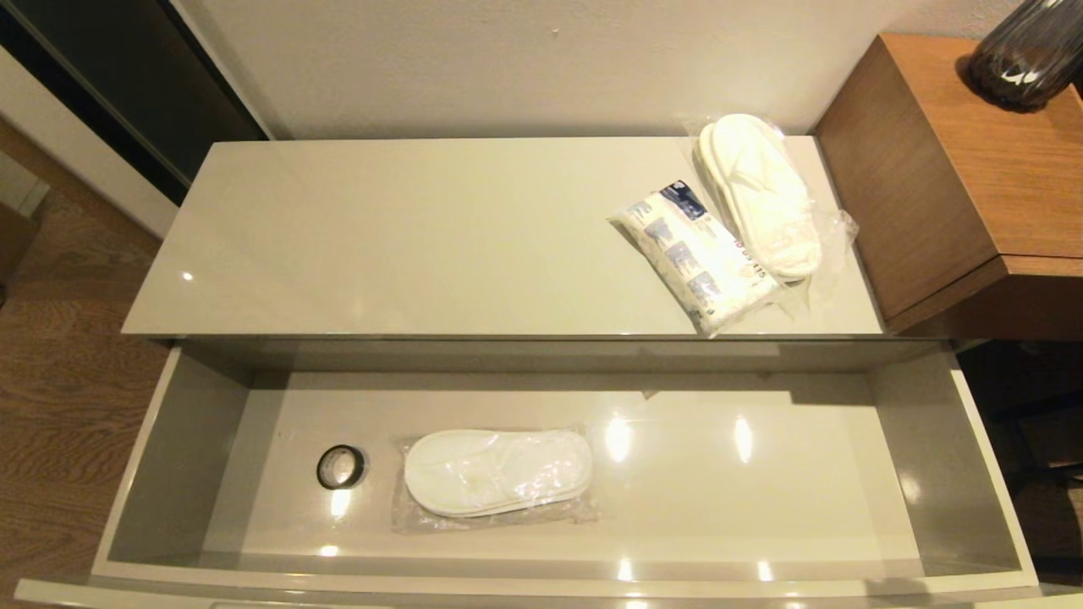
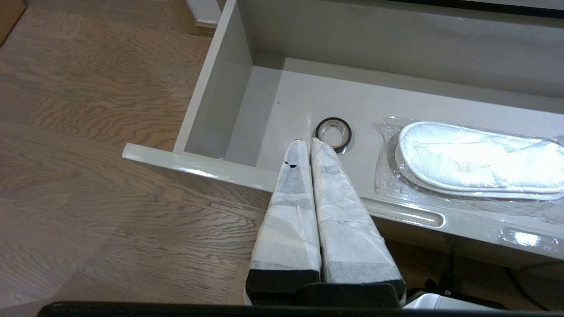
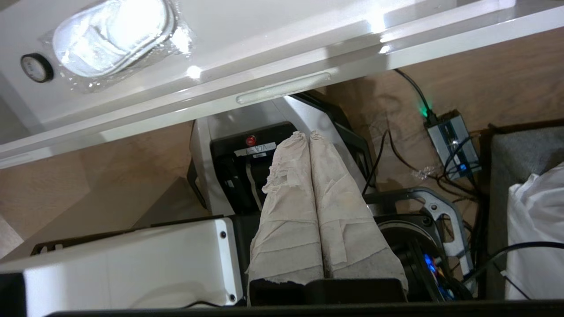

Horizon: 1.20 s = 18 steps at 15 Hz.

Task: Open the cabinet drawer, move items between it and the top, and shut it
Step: Pick up the tissue on the table

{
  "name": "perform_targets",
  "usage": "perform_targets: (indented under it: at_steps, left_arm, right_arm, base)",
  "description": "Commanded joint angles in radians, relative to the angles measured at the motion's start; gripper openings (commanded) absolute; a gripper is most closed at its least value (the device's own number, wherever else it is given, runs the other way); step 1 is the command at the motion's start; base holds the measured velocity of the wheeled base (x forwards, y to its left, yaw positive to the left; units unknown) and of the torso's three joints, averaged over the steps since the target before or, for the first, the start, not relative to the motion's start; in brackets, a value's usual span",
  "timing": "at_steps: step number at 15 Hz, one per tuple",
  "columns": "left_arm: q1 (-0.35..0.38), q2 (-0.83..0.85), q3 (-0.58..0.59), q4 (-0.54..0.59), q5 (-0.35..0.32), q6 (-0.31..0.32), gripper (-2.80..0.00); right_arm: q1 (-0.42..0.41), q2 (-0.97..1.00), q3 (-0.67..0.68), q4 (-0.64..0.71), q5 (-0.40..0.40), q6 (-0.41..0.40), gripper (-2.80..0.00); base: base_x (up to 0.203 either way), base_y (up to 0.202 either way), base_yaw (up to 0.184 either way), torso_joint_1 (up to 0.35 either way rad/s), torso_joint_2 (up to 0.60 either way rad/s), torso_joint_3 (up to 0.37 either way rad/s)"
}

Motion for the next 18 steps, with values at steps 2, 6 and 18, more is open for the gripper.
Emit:
perform_targets:
  at_steps: [2,6,18]
  left_arm:
    - [0.000,-0.039,0.002,0.000,0.001,-0.001,-2.80]
    - [0.000,-0.039,0.002,0.000,0.001,-0.001,-2.80]
    - [0.000,-0.039,0.003,0.000,0.001,-0.001,-2.80]
  right_arm:
    - [0.002,0.041,-0.027,-0.014,0.000,-0.023,-2.80]
    - [0.001,0.280,-0.052,-0.189,-0.003,-0.137,-2.80]
    - [0.136,1.226,-0.807,-0.321,-0.155,-0.400,0.00]
  base:
    - [0.000,0.000,0.000,0.000,0.00,0.000]
    - [0.000,0.000,0.000,0.000,0.00,0.000]
    - [0.000,0.000,0.000,0.000,0.00,0.000]
